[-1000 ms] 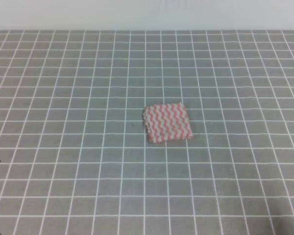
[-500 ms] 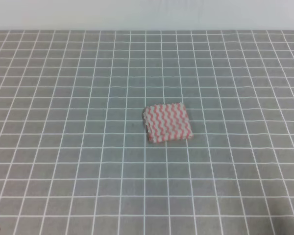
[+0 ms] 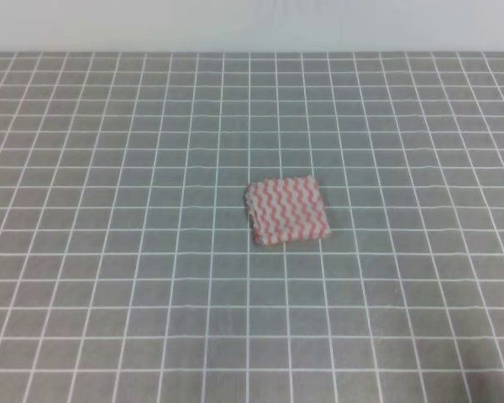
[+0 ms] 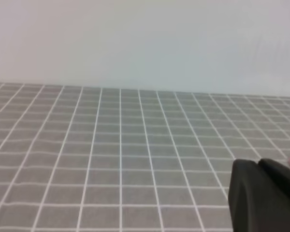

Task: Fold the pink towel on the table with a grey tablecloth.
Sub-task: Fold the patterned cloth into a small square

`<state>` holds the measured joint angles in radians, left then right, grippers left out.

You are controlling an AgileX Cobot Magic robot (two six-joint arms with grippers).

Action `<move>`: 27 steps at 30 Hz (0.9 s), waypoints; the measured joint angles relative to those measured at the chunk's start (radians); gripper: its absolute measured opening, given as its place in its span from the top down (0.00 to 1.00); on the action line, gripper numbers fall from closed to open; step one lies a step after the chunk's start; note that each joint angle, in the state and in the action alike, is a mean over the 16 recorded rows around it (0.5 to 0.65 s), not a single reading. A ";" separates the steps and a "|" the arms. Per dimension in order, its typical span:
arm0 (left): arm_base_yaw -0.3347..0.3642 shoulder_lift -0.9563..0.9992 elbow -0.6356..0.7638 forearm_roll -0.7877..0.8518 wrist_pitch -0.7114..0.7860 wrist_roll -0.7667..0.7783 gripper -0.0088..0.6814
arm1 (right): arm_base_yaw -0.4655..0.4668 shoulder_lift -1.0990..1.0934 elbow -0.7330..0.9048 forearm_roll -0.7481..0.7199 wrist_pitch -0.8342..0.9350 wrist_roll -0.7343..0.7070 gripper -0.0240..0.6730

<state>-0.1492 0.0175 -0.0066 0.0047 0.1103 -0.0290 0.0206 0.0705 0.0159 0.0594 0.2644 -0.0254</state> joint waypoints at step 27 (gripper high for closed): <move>0.013 -0.041 0.016 -0.003 0.246 0.180 0.99 | 0.000 -0.004 -0.008 0.001 0.004 0.000 0.99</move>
<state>-0.1357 -0.0238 0.0097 0.0019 0.3562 0.1515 0.0207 0.0665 0.0080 0.0603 0.2686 -0.0250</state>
